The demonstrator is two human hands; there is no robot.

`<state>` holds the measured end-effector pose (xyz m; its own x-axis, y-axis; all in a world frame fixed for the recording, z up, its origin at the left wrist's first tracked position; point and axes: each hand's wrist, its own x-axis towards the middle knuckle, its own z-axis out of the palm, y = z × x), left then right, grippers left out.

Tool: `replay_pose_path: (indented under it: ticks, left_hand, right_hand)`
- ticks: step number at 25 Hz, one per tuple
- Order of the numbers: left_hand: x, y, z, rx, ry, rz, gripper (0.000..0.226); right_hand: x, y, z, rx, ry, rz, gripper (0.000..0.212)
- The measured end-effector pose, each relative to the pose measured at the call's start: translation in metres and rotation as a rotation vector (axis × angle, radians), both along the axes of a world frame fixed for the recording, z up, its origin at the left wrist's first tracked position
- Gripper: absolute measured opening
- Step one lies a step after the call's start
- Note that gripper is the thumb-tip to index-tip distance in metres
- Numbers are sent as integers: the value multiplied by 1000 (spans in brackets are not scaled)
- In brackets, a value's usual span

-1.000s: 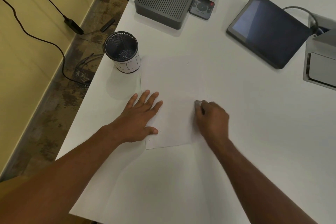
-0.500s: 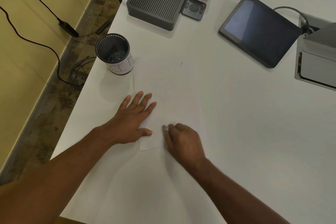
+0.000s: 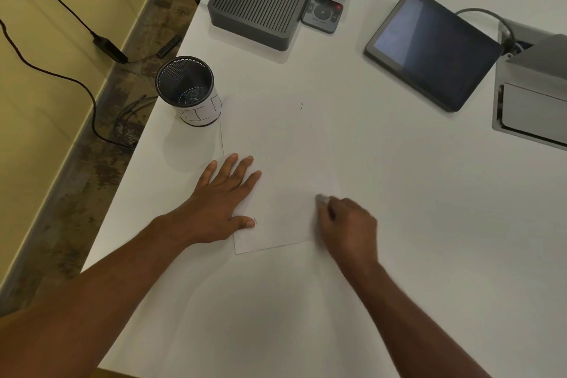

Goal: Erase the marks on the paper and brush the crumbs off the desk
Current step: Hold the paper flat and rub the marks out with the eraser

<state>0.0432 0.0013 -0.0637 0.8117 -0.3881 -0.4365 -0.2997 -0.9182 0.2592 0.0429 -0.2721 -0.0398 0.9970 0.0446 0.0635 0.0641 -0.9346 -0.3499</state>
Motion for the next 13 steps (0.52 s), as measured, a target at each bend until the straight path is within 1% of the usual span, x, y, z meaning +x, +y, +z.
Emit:
replay_pose_path:
  ticks: [1, 2, 4, 5, 6, 7, 9, 10, 11, 13]
  left_hand:
    - [0, -1, -1, -8, -3, 1, 94]
    - [0, -1, -1, -18, -5, 6, 94]
    - [0, 0, 0, -30, -3, 10, 94]
    - [0, 1, 0, -31, -1, 9, 94]
    - [0, 1, 1, -30, -2, 6, 93]
    - [0, 1, 1, -24, -4, 2, 93]
    - [0, 1, 2, -17, 0, -5, 93]
    - [0, 1, 2, -19, 3, -5, 93]
    - [0, 0, 2, -25, -1, -1, 93]
    - [0, 0, 4, -36, -6, 3, 93]
  right_hand:
    - [3, -5, 3, -10, -28, -46, 33]
    - [-1, 0, 5, 0, -11, -33, 33]
    - [-32, 29, 3, 51, 54, 110, 31]
    - [-45, 34, 0, 55, 40, 196, 30]
    - [-45, 28, -1, 54, 45, 217, 30]
    - [-34, 15, -2, 40, 65, 155, 31]
    - [-8, -12, 1, 18, -2, -61, 35]
    - [-5, -15, 2, 22, -18, -97, 37]
    - [-7, -8, 5, 37, -5, -72, 37]
    - [-32, 29, 0, 62, 39, 124, 33]
